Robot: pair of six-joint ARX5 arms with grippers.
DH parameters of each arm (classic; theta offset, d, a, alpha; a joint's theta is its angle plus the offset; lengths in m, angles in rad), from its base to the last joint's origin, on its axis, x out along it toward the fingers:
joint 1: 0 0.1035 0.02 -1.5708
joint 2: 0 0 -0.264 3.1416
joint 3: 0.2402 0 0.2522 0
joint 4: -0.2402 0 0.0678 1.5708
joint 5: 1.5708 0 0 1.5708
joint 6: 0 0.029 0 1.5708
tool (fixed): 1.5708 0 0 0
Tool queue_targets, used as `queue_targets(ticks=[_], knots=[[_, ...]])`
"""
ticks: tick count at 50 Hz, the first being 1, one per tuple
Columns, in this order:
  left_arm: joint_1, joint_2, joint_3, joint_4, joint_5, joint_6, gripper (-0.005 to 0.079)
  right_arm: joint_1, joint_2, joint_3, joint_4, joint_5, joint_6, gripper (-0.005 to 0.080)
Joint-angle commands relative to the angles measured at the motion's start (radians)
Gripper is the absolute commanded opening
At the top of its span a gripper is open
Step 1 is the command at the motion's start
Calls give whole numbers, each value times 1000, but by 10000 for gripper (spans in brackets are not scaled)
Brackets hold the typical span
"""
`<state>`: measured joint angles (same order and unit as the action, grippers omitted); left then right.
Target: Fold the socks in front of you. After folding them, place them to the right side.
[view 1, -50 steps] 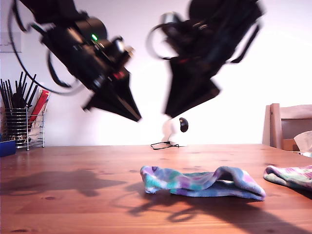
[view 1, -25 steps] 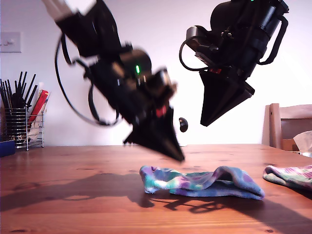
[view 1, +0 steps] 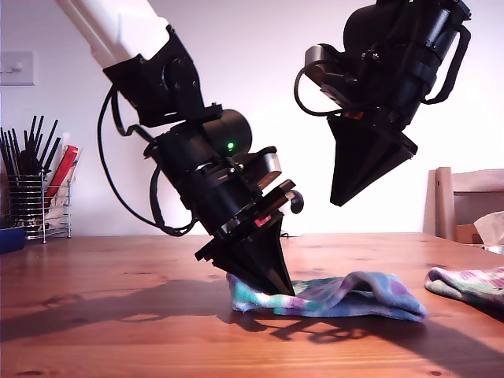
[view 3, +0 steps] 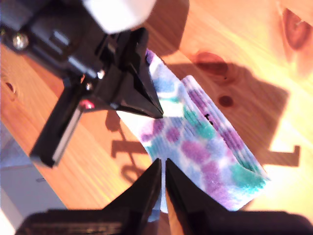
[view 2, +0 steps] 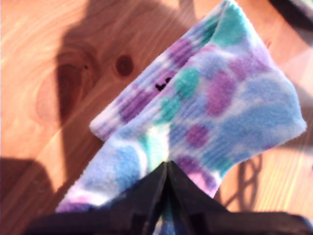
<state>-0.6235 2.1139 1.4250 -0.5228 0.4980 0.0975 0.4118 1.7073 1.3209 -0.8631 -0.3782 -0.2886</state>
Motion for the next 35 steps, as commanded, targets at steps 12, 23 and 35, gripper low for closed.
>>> queue_targets(ticks=[12,23,35], knots=[[96,56,-31,-76,-77,18,-19,0,69,-29,43,-5,5,-12],[134,56,-34,-127,-91,63,-19,28,138,-32,132,-10,27,-12],[139,56,-34,-150,-92,95,-19,60,225,-32,187,-13,27,-12]])
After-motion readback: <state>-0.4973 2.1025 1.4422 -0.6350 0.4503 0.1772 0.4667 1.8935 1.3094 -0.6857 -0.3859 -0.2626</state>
